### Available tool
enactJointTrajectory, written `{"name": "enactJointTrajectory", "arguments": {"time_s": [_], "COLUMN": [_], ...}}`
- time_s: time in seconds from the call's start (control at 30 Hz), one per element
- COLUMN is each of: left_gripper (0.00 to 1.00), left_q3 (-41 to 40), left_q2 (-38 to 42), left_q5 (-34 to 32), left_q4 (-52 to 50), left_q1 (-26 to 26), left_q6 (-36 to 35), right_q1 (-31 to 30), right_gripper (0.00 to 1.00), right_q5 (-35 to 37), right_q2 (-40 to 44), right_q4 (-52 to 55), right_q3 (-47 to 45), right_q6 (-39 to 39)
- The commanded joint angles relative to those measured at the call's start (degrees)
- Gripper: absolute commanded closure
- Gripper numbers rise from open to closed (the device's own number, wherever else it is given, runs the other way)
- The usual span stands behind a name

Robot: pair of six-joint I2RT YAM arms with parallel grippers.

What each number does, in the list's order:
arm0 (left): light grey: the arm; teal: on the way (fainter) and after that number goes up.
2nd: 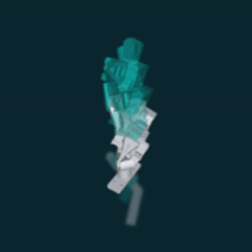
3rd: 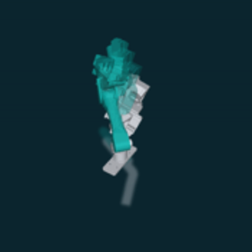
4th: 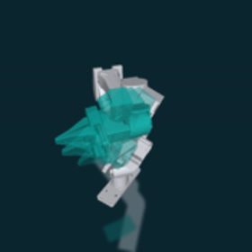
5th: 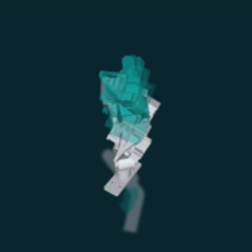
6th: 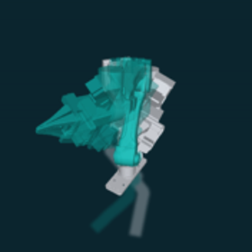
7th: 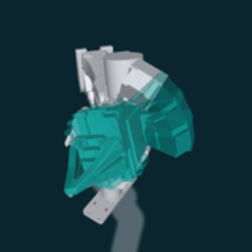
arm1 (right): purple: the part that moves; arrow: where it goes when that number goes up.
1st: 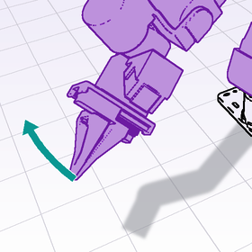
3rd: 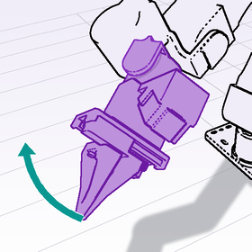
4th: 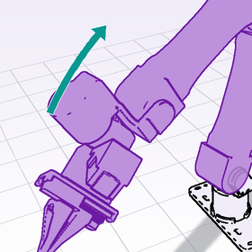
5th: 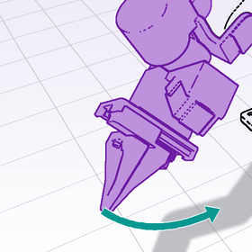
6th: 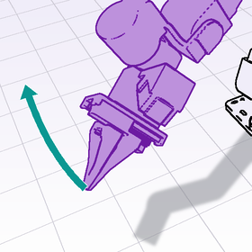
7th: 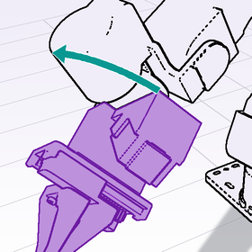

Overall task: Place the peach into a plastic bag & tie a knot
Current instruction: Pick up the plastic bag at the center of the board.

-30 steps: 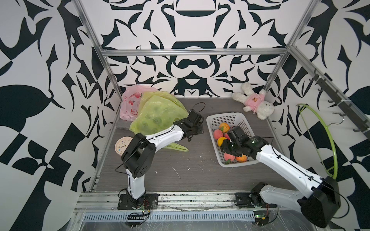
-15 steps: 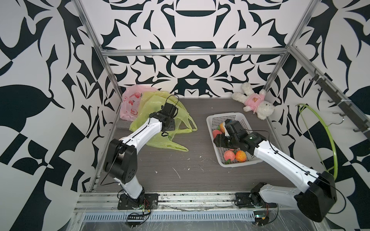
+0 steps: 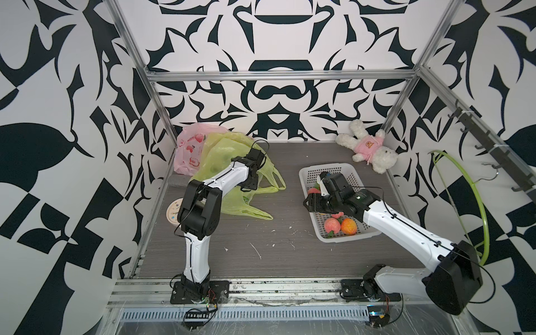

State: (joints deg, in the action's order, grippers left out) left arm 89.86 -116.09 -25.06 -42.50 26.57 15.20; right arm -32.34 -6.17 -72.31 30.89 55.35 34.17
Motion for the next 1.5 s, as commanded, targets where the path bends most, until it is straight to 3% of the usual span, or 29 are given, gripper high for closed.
{"name": "enactJointTrajectory", "arguments": {"time_s": [0.0, 0.13, 0.27, 0.53, 0.77, 1.07, 1.23, 1.47], "left_gripper": [0.28, 0.33, 0.66, 0.99, 1.00, 1.00, 1.00, 1.00], "left_q3": [2.32, 4.55, 6.29, 8.93, 13.70, 23.96, 21.76, 12.58], "left_q2": [-3.64, -7.12, -7.99, -0.12, 6.18, 9.13, 9.70, 13.32], "left_q5": [-2.16, -4.86, -5.14, -1.50, 5.84, 27.48, 37.69, 43.92], "left_q4": [-1.41, -0.79, -0.24, -7.46, -19.91, -32.21, -29.81, -20.58], "left_q1": [-0.72, -0.83, -1.19, -2.30, -2.49, -2.51, -2.49, -2.50], "left_q6": [-2.51, -3.53, -4.60, -5.27, -4.14, -1.61, 1.37, 5.60], "right_q1": [0.25, 0.39, 0.66, 4.45, 10.90, 11.42, 11.41, 11.49], "right_gripper": [0.31, 0.31, 0.33, 0.36, 0.33, 0.27, 0.22, 0.19], "right_q5": [-0.11, 0.53, 1.14, 1.23, 0.79, 3.55, 3.23, 2.83], "right_q2": [1.72, 2.17, 2.20, 1.40, -2.78, -9.78, -11.41, -16.01], "right_q4": [-1.12, -1.00, -0.69, 0.84, 4.70, 5.45, 3.65, 1.43], "right_q3": [1.27, 1.68, 1.77, 2.30, 5.65, 6.97, 4.36, 3.14], "right_q6": [-1.19, -1.39, -1.48, -2.15, -4.83, -7.26, -6.69, -6.48]}}
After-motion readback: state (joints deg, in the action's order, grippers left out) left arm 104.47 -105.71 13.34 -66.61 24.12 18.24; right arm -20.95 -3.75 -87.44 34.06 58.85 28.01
